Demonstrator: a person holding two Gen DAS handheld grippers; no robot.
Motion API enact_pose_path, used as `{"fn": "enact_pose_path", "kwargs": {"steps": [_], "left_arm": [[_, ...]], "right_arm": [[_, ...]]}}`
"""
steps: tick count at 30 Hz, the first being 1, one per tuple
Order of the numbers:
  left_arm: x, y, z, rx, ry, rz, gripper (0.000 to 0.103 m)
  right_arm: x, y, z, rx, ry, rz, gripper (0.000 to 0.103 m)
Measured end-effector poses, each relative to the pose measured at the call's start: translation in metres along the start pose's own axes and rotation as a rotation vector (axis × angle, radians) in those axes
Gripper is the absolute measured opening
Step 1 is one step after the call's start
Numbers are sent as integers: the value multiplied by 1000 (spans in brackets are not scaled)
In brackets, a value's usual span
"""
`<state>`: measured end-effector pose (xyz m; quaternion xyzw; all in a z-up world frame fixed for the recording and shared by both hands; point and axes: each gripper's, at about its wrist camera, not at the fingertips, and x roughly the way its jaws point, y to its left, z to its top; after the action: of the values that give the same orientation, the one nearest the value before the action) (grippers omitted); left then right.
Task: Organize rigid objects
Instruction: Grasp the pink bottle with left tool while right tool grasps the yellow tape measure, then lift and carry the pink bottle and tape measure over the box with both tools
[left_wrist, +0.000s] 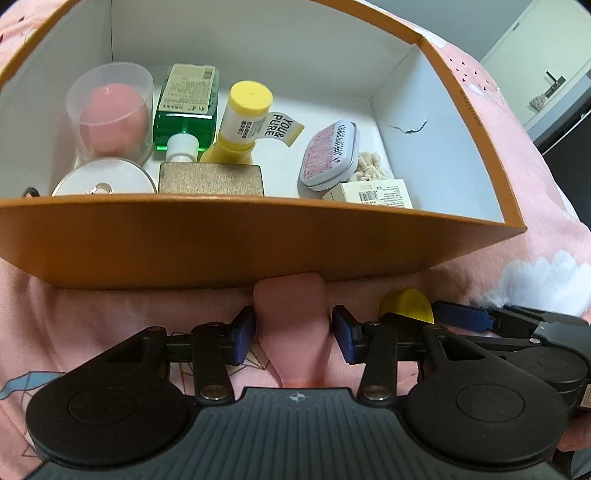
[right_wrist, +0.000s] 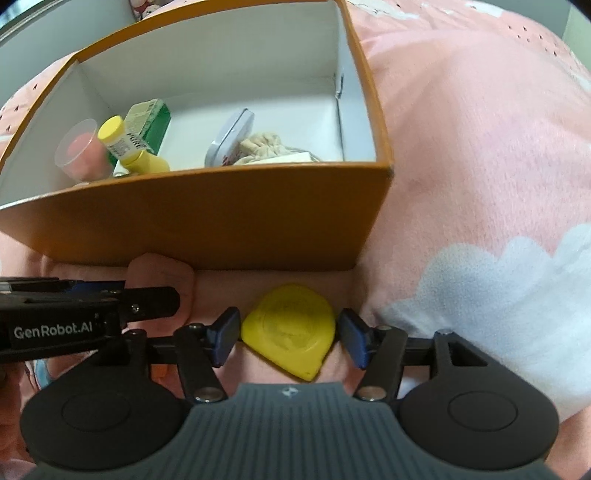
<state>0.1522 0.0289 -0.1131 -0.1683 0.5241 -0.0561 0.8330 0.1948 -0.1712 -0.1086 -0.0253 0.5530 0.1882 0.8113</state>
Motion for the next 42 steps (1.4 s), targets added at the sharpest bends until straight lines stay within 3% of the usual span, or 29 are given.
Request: {"fn": "enact_pose_path", "kwargs": {"steps": [8,20,29,42], "left_arm": [[17,9,3,-68,32,-31,51],[8,3,-4,6,6,-8,48],[-25,4,-10,38,-61,-11,47],[-87,-17,-10,81,-183,-65,47]], "right_arm": [[5,-9,-4,57,1,10,61],[4,-3,-9,19,5,11,61],[-20,-1,-15,8,-31,15,61],[-88,11,-23,-123,-156,21,61]]}}
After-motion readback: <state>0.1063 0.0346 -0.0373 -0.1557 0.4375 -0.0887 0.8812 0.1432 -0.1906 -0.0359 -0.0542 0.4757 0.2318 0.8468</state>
